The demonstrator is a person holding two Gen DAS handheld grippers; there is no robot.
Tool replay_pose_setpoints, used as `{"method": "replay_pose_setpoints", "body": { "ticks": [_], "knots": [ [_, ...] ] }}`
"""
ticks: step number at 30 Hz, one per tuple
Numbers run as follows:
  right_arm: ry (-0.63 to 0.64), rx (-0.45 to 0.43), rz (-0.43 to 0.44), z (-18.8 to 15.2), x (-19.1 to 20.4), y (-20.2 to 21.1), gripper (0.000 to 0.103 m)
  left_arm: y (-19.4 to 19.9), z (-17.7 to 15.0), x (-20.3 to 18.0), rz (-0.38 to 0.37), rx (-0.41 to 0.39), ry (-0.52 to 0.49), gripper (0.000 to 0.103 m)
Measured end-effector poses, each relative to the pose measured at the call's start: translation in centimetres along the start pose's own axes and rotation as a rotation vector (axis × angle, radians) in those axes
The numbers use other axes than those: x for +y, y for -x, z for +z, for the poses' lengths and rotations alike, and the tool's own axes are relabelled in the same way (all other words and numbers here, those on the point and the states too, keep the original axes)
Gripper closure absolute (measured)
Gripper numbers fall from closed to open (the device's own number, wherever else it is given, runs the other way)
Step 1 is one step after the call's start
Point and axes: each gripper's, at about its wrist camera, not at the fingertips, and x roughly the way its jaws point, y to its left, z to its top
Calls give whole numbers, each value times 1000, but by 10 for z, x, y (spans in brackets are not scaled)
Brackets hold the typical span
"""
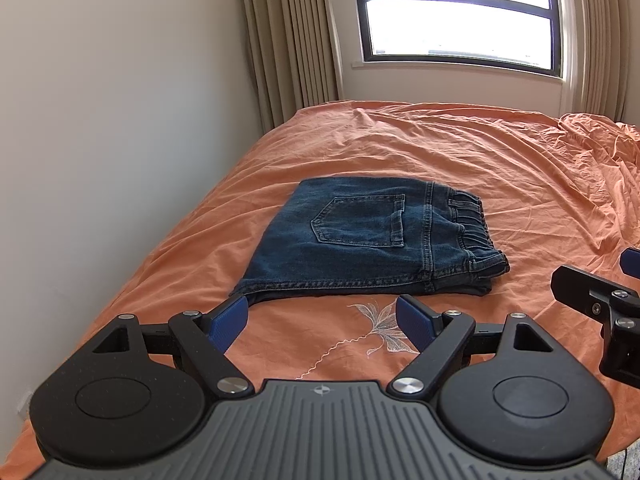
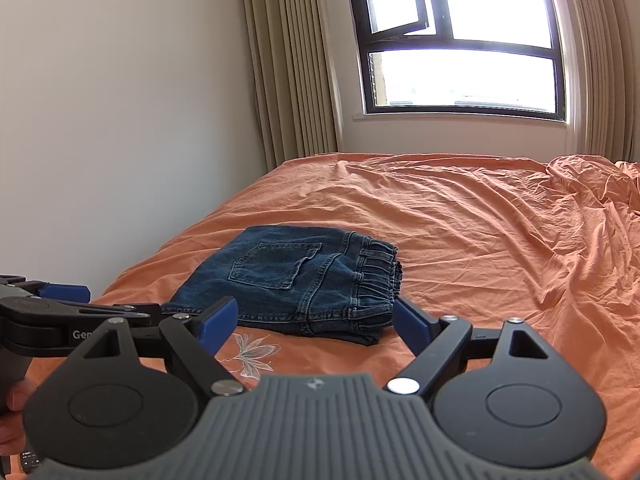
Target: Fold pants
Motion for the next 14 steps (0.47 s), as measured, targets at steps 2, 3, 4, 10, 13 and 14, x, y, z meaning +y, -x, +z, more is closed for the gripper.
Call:
{"method": "replay_pose_setpoints", "body": {
  "ticks": [2,3,4,10,13,14],
  "knots": [
    [-2,-2,-1,1,0,0,22,1,0,0,2,-4,-6,5],
    [-2,-3,-1,1,0,0,22,1,1,0,4,-5,-8,5],
    [-3,-4,-2,1,0,1,22,2,1,0,5,-5,-8,5],
    [-11,-5,-5,0,0,1,22,2,1,0,3,-7,-11,5],
    [-15,-6,-4,0,0,2,22,3,2,-1,7,-10,-14,5],
    [-15,-6,-4,1,0,2,22,3,2,-1,6,-10,-15,5]
  ]
}}
